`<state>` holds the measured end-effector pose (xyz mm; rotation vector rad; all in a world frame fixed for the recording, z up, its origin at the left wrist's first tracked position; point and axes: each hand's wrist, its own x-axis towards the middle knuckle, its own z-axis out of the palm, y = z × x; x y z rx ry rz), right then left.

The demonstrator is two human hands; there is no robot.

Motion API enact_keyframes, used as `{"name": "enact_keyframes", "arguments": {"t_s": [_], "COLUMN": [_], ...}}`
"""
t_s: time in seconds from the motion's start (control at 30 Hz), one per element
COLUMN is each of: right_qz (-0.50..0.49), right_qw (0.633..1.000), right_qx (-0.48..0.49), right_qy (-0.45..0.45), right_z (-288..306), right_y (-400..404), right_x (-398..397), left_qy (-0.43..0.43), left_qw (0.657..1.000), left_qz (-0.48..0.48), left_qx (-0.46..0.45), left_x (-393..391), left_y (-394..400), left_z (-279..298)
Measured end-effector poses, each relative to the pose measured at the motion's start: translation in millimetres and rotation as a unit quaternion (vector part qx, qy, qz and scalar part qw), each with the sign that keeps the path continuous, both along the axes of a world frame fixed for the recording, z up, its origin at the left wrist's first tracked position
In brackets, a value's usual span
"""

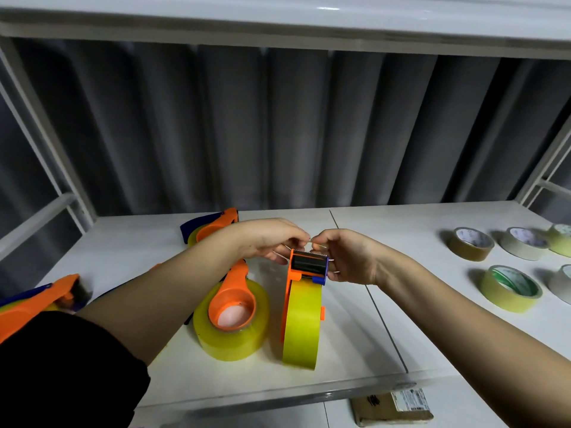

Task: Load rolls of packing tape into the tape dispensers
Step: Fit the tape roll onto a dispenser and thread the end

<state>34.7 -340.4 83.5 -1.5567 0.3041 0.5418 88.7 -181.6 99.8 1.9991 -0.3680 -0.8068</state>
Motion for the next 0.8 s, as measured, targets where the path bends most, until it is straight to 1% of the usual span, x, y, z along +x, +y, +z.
{"name": "enact_keyframes", "arguments": {"t_s": [0.1,0.2,0.33,0.6,0.8], "right_qz": [0.005,0.007,0.007,-0.003,0.009], "right_qw": [1.0,0.999,0.999,0.989,0.993], "right_qx": [-0.014,-0.026,-0.022,-0.076,-0.056], "right_qy": [-0.01,-0.024,-0.039,-0.125,-0.105], "right_z": [-3.8,-2.8,-1.0,1.4,3.7], "right_y": [-0.3,-0.7,-1.4,-3.3,-7.2], "right_x": [-2.1,-3.0,-4.9,-10.6,-12.1], "left_qy": [0.028,0.033,0.066,0.065,0.065], "left_qw": [0.999,0.998,0.997,0.998,0.997], "left_qz": [-0.008,-0.01,-0.015,0.008,0.017], "left_qx": [0.034,0.046,0.044,0.026,0.026], "left_x": [-1.1,-0.7,-0.3,-0.4,-1.9], "left_y": [-3.4,-3.4,-2.7,-1.4,-1.2], "left_z": [-0.1,0.3,-0.8,-5.6,-4.8]}}
